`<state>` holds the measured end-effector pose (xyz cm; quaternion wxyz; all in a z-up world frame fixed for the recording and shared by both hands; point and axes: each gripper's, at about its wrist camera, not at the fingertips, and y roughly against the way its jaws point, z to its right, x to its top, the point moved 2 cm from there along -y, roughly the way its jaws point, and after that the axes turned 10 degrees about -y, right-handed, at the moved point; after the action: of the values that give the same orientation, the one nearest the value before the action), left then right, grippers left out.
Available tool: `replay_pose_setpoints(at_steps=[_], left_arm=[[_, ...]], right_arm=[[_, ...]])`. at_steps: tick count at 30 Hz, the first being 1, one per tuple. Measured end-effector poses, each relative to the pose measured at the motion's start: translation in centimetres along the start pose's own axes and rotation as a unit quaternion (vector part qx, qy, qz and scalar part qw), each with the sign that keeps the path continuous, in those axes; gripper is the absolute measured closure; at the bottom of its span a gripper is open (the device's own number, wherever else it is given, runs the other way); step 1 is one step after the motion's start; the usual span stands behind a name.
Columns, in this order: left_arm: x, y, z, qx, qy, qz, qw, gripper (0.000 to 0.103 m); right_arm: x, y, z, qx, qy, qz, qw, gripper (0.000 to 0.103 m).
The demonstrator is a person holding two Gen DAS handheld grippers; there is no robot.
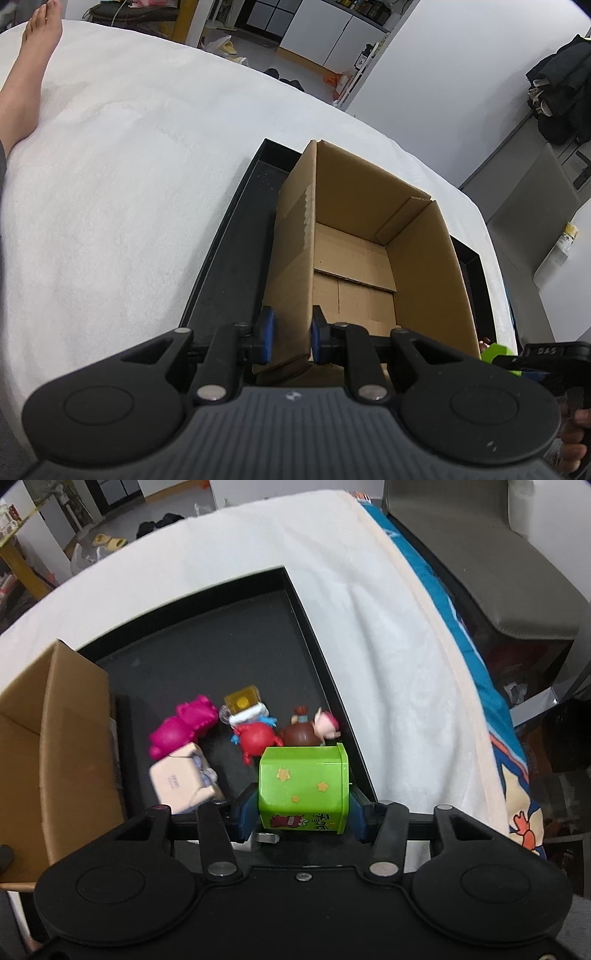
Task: Organize rigid objects
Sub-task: 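Reach the right gripper to the green cube box and close on it, then carry the green cube box with the right gripper into the cardboard box and release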
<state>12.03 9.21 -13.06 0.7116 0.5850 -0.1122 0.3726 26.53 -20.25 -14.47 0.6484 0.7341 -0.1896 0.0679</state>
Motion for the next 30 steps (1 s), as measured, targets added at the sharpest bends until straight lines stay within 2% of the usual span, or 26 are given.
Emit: replay_pose_setpoints(at_steps=[12,23,30], left_arm=[[-0.1,-0.1,0.0,0.001,-0.001,0.003,1.0000,0.085],[-0.2,0.0,-0.1,-0.002,0.002,0.006,1.0000,0.085],[-0.1,-0.1,-0.3,-0.008,-0.002,0.008,0.9999,0.085]], right_arm=[[0.1,4.0,-3.2,0.042,0.032,0.028,0.998,0.055],[-0.1,7.6,-8.4,0.088,0.079,0.055,0.991,0.055],[-0.6,8.4,-11.4,0.104,0.095,0.054,0.989,0.055]])
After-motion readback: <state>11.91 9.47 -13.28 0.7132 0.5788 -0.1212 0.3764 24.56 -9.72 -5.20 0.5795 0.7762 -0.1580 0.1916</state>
